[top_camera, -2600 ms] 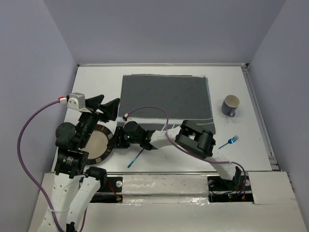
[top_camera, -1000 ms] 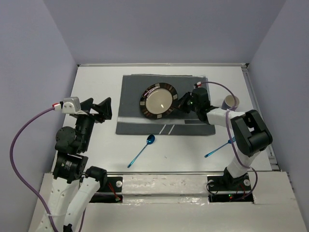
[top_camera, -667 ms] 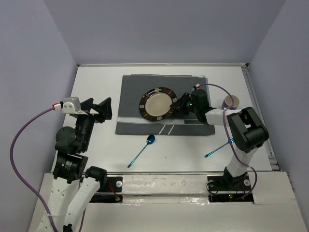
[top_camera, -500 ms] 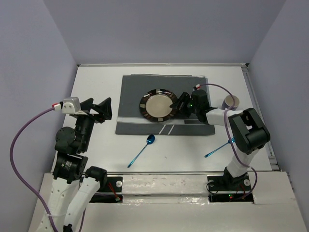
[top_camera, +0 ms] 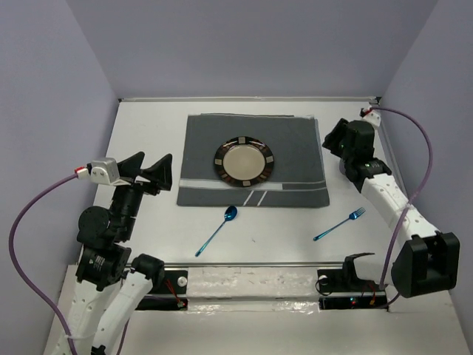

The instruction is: Set the dinner table for one person

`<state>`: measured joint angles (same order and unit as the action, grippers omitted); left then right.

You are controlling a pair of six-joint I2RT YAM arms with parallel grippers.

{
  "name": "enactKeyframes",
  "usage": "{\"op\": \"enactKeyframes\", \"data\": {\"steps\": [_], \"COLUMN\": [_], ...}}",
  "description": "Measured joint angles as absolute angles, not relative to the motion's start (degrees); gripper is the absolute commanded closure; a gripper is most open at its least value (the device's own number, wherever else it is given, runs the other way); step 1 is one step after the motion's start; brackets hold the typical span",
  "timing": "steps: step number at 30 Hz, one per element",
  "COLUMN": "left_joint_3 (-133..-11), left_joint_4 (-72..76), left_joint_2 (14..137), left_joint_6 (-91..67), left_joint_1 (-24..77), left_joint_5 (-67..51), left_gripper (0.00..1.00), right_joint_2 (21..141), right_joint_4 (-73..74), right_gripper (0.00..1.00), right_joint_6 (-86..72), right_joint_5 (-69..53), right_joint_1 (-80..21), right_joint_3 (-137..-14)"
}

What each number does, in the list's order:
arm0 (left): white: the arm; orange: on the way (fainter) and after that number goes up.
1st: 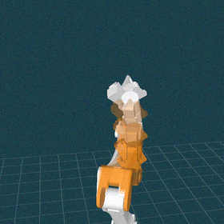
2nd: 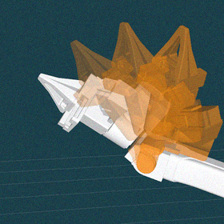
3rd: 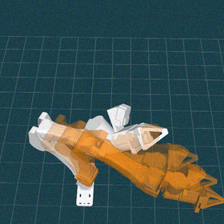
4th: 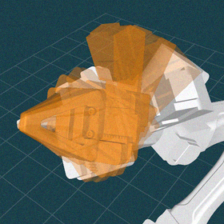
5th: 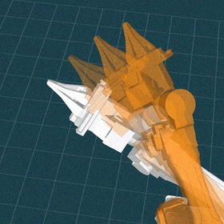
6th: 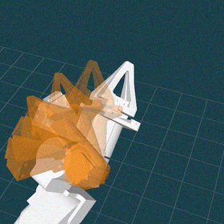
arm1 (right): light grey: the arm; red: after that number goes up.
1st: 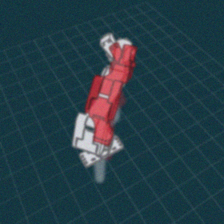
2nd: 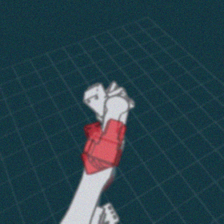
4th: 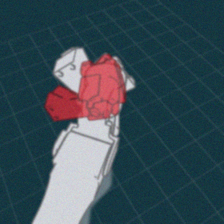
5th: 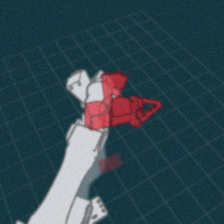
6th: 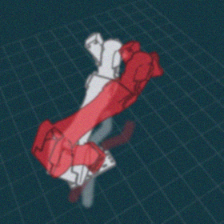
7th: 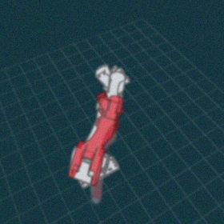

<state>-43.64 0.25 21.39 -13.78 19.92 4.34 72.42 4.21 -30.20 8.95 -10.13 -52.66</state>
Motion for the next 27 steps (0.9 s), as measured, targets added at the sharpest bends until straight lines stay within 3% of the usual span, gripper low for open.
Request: {"op": "enactKeyframes", "data": {"steps": [7,17,19,20,21,22,23,27], "left_joint_3": [-43.6,-43.6,-43.6,-43.6,-43.6,-43.6,-43.6,-43.6], "left_joint_4": [0.2,0.2,0.1,0.2,0.2,0.2,0.1,0.2], "left_joint_2": [20.7,20.0,20.0,20.0,20.0,20.0,20.0,20.0], "left_joint_6": [-13.8,-13.7,-13.7,-13.7,-13.7,-13.7,-13.6,-13.6], "left_joint_1": [23.8,26.0,26.3,26.3,26.5,26.6,26.7,26.9], "left_joint_5": [5.0,5.7,5.7,5.7,5.7,5.7,5.7,5.7], "left_gripper": [0.06,0.06,0.06,0.06,0.06,0.06,0.06,0.07], "right_joint_2": [73.7,89.2,91.1,92.3,93.2,93.9,94.4,95.2], "right_joint_4": [13.9,19.6,19.9,20.1,20.1,20.1,20.1,20.7], "right_gripper": [0.4,0.43,0.52,0.67,0.72,0.9,0.97,1.0], "right_joint_6": [-20.9,-16.7,-16.4,-16.2,-16.0,-15.5,-15.6,-14.8], "right_joint_5": [27.3,27.3,26.1,25.4,25.1,24.9,25.0,25.0], "right_joint_1": [-8.9,-3.2,-2.9,-2.7,-2.7,-2.7,-2.7,-2.7], "right_joint_3": [-60.2,-65.2,-65.8,-66.5,-67.1,-67.4,-67.8,-69.4]}}
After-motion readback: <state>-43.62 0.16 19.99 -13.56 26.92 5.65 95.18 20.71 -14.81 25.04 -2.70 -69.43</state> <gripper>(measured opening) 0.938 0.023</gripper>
